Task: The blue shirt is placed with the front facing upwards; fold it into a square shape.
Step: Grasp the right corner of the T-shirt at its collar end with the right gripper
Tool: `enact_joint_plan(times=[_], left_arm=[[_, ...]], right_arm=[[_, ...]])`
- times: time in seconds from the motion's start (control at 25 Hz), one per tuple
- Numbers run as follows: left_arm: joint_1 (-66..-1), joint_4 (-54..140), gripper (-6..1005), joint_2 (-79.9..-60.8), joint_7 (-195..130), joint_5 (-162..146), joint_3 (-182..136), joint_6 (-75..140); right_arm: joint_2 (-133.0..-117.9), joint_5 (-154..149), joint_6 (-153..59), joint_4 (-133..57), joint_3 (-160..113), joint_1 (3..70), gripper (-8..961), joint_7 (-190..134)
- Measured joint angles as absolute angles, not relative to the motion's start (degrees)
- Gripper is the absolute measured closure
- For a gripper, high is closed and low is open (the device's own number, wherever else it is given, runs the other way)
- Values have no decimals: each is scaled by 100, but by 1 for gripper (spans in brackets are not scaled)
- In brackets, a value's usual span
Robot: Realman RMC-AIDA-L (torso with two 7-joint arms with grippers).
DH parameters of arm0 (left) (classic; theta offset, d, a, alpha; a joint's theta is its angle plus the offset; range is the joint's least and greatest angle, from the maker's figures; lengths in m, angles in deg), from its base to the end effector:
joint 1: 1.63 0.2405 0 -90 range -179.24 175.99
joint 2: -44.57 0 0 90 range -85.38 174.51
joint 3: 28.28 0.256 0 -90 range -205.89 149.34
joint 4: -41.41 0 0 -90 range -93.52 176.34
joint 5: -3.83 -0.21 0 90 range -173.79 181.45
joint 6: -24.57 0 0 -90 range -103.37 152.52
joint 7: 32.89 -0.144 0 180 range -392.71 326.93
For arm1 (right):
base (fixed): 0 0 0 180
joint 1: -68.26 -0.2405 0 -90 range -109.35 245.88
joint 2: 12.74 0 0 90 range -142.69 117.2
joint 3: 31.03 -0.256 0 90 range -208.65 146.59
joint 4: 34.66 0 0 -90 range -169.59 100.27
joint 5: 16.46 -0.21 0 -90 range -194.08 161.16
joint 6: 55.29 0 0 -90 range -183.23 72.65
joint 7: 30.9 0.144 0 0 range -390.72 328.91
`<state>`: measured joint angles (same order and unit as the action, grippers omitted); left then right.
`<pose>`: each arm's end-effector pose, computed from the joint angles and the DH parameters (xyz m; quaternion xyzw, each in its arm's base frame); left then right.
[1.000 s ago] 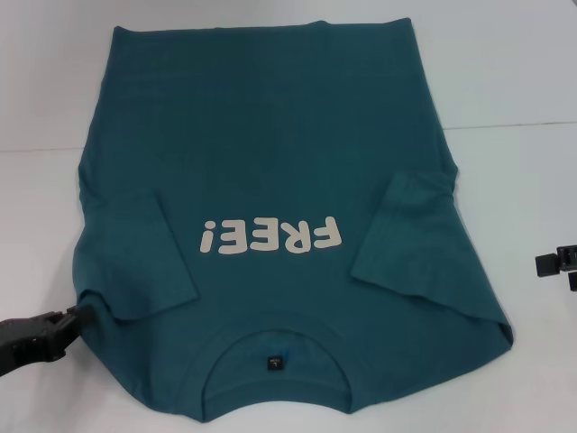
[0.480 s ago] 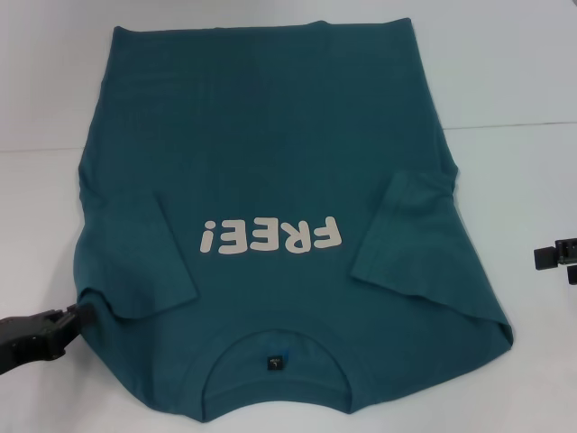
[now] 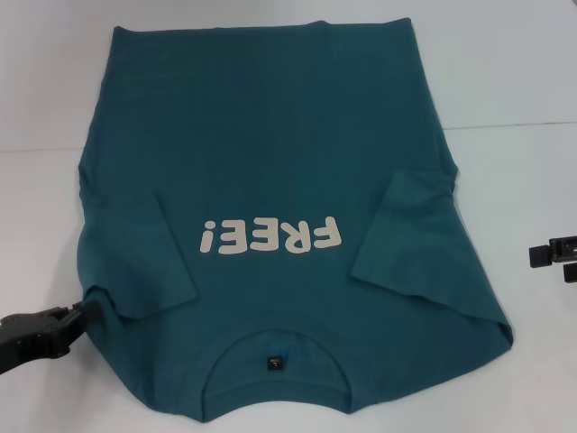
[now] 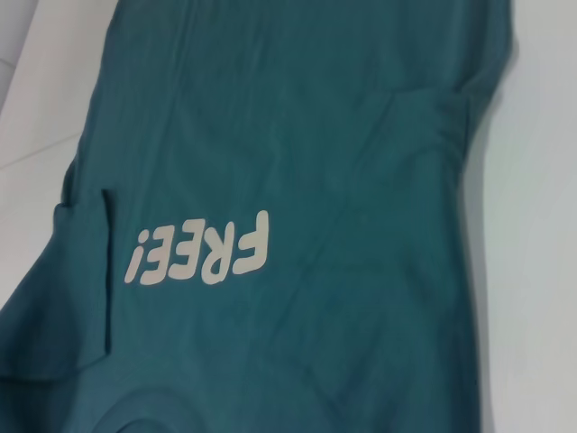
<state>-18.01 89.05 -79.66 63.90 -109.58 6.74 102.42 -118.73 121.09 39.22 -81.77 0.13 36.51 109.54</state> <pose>-0.3336 0.2920 0.0156 -0.8197 -0.4444 -0.2487 0.2622 0.3226 0.3418 0.1236 -0.7427 0.6421 0.1030 0.1599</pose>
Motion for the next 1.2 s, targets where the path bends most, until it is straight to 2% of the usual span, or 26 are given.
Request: enact_joint_plan(times=[0.48, 0.84, 1.2], left_arm=[[-1780, 8903, 966, -7967, 6372, -10841, 684, 10274], [-1801, 8880, 966, -7971, 6305, -10824, 696, 10270], [-1807, 8858, 966, -7971, 6283, -10812, 697, 10254]], right_arm=[[-11889, 12324, 3609, -7820, 142, 3503, 100, 11003], [-12057, 12500, 3512, -7765, 242, 3442, 102, 11026], [-12085, 12505, 3406, -7565, 296, 3487, 104, 10975]])
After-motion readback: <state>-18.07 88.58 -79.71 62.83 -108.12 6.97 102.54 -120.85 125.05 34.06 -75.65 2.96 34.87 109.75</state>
